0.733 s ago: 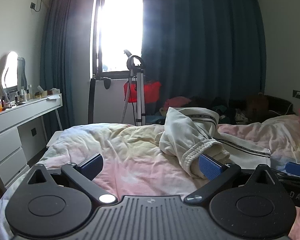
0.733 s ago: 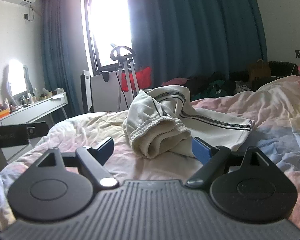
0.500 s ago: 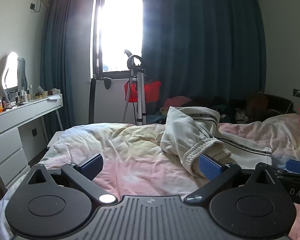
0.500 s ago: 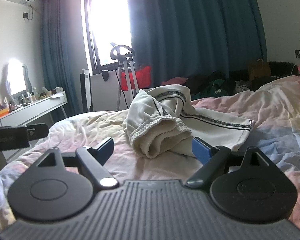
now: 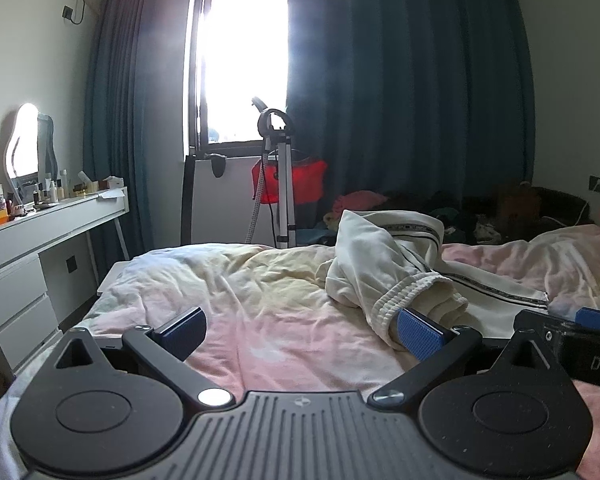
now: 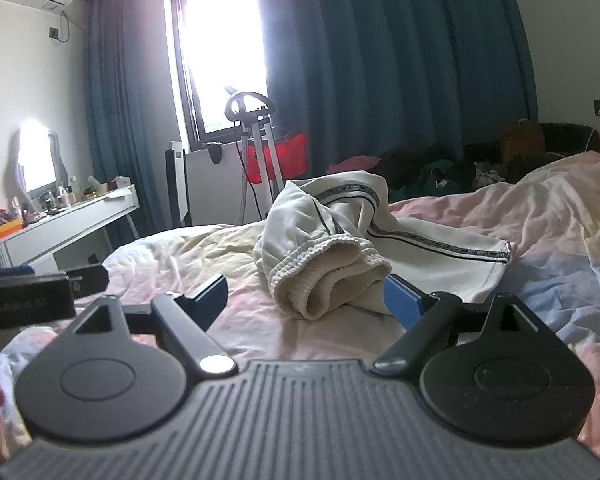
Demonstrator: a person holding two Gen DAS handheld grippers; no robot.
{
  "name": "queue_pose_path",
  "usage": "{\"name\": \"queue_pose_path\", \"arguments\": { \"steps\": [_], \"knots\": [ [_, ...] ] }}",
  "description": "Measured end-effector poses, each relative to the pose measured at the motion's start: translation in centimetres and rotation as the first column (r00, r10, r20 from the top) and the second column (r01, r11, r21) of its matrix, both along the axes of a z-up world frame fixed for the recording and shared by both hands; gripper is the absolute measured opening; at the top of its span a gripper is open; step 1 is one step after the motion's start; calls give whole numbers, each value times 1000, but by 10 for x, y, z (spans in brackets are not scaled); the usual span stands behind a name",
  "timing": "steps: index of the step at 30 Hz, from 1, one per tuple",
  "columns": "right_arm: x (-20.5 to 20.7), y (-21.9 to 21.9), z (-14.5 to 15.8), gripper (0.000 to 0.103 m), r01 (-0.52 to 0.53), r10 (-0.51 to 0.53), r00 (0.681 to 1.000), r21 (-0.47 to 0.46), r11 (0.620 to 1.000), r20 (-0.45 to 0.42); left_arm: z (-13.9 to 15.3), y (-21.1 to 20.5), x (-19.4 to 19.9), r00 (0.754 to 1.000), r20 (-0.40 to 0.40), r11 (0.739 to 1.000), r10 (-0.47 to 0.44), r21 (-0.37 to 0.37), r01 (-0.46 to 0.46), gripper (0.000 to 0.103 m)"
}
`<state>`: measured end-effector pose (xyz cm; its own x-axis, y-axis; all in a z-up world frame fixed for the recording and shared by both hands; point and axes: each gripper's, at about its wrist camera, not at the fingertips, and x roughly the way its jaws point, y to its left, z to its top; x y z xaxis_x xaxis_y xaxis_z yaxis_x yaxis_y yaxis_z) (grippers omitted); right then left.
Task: Fold clothes
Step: 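Move both grippers toward the cream sweatpants on the bed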
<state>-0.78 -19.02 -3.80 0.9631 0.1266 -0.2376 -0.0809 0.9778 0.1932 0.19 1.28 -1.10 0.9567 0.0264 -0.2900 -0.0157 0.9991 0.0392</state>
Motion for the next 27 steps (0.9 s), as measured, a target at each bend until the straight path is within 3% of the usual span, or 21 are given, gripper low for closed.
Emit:
{"name": "queue_pose_path", "arguments": {
  "steps": [19,24,27],
  "knots": [
    [-8,-28,22,88,12,-10,1000,76,997,-22,-27,-15,2,999,-12,998,52,24,-52,102],
    [-18,-39,32,88,3,-3,1000,75,997,-9,-17,-30,10,998,-53,998,31,60,-28,102],
    [-19,-45,30,88,2,0,1000,61,998,-24,-8,-37,28,997,-79,999,5,41,-2,102]
  ]
}}
